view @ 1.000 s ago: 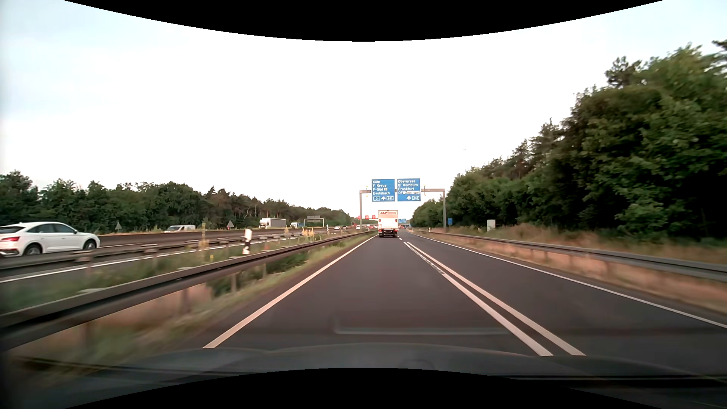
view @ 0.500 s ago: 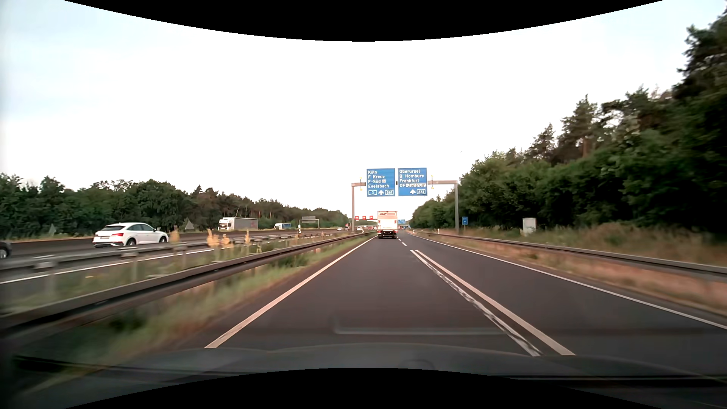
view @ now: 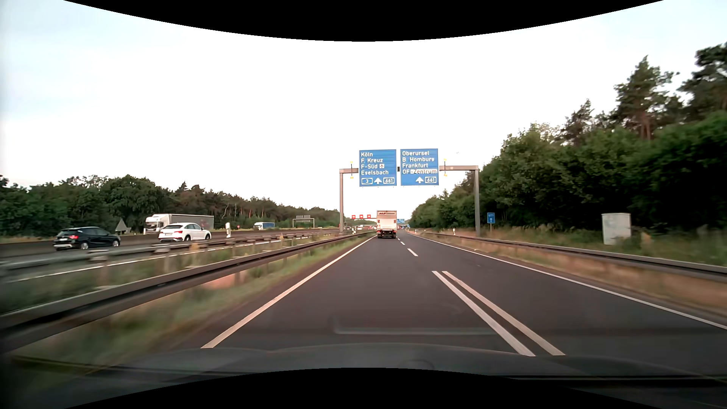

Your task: Follow the waypoints while adhering to traffic rules and regulations

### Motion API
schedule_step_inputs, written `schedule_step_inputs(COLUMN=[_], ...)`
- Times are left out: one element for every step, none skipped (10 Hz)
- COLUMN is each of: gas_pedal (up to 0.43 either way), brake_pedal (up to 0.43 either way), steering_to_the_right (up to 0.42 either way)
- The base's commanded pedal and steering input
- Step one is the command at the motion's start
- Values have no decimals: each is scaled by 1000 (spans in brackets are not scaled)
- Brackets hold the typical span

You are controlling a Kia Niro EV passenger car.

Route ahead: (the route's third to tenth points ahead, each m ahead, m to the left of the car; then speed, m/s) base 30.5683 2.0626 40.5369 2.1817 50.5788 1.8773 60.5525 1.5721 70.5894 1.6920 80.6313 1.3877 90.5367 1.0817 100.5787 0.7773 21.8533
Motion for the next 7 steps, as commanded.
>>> schedule_step_inputs(gas_pedal=[118, 118, 118, 118, 118, 118, 118], brake_pedal=[0, 0, 0, 0, 0, 0, 0], steering_to_the_right=[-1, -1, -1, -1, -1, 0, 0])
